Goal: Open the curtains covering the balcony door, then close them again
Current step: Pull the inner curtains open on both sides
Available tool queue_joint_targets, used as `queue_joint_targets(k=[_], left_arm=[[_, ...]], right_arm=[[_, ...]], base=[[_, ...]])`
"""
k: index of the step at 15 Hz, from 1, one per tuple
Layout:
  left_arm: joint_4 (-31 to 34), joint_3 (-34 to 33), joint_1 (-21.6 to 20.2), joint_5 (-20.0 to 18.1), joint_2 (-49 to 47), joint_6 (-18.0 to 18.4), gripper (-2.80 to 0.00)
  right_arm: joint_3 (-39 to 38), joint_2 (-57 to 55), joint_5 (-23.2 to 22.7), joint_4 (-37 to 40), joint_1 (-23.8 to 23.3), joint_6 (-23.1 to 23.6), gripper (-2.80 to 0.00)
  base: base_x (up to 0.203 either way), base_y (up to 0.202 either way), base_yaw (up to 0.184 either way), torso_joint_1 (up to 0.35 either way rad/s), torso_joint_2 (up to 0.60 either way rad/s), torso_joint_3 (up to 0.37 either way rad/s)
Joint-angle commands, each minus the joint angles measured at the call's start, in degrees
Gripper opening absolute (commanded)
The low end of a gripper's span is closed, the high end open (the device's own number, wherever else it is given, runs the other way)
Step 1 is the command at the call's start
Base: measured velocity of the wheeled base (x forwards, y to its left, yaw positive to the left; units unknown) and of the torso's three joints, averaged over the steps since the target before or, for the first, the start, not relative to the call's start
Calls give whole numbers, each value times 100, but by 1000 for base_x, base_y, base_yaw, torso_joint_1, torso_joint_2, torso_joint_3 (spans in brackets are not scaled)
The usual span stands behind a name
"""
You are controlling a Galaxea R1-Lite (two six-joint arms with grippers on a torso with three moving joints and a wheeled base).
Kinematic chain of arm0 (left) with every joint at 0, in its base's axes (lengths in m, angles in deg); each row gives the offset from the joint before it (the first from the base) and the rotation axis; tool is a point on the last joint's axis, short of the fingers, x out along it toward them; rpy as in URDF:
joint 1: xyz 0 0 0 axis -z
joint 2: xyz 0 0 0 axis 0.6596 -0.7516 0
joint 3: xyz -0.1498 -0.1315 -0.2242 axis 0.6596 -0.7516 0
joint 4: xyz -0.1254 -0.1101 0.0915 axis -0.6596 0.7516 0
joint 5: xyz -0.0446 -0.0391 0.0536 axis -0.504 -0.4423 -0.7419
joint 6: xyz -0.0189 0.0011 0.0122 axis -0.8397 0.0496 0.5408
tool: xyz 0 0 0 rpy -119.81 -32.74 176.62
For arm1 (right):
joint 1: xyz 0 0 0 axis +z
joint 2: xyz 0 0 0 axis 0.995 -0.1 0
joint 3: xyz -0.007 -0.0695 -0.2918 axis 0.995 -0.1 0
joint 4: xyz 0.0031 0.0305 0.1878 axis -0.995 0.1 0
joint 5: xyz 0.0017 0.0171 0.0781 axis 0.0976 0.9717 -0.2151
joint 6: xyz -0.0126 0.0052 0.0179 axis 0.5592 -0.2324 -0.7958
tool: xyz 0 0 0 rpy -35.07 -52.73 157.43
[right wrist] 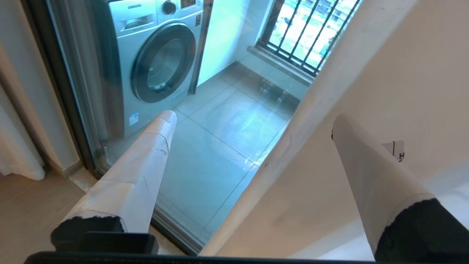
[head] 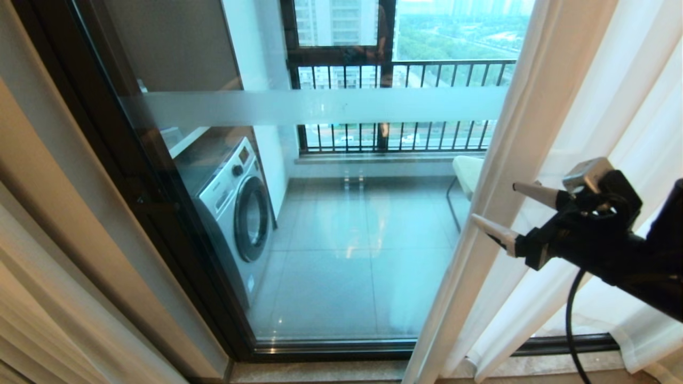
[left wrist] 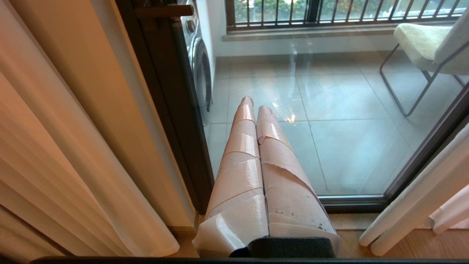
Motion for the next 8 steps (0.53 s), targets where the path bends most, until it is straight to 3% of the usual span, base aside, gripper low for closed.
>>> queue_joint_targets(k=[1,8], left_arm=[[2,0,0,3,-5,3,-280],[2,0,0,3,2,3,-280]], right_arm=[[228,-452,29,-61,28,14,0],[632,-899,1311,-86,29,293,0]], base=[[0,0,0,0,0,0],[0,0,0,0,0,0]])
